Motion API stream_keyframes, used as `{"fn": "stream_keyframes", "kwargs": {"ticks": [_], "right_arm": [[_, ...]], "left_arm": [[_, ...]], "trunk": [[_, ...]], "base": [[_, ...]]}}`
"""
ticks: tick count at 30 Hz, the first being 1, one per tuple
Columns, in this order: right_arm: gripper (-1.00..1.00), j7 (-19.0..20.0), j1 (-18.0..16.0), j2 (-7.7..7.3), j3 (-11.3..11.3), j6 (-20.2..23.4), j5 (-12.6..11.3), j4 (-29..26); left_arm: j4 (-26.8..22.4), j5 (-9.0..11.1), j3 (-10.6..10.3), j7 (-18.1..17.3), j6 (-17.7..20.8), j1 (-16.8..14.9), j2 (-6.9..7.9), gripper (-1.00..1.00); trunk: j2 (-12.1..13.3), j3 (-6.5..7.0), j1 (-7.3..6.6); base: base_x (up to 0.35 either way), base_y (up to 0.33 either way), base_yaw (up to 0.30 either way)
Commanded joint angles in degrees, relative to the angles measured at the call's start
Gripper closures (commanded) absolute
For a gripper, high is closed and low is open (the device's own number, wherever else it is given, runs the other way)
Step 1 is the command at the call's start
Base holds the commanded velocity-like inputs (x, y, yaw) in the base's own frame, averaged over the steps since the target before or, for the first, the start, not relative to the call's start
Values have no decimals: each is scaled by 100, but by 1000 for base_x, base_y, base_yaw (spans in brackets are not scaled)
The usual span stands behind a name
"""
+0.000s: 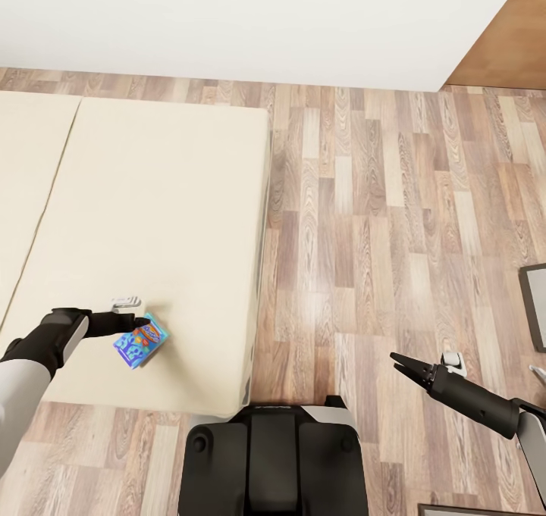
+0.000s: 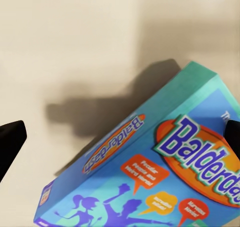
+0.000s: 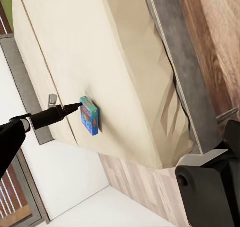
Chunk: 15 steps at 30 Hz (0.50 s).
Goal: Put all the toys in the child's room - the three board games (two on the bed and one on the table), the two jigsaw puzzles on the table, and the tennis ball on the table - inside the toy box on the table in the child's room.
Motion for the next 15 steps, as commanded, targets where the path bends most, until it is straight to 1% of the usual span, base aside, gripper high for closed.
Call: {"fn": "stream_keyframes", "kwargs": {"ticks": [1, 5, 15], "right_arm": [[-100, 23, -3, 0, -5, 20, 12, -1], [-100, 23, -4, 0, -5, 19, 13, 1], [-100, 23, -1, 0, -5, 18, 13, -1]], "left_arm": [[62, 9, -2, -27, 45, 7, -353, -100], [62, 9, -2, -27, 45, 7, -357, -100], [62, 10, 0, -27, 45, 7, -351, -100]], "trunk": [[-5, -7, 6], [-5, -1, 6], [-5, 44, 6]], "base": [[0, -4, 0], [0, -2, -15], [0, -1, -56]]}}
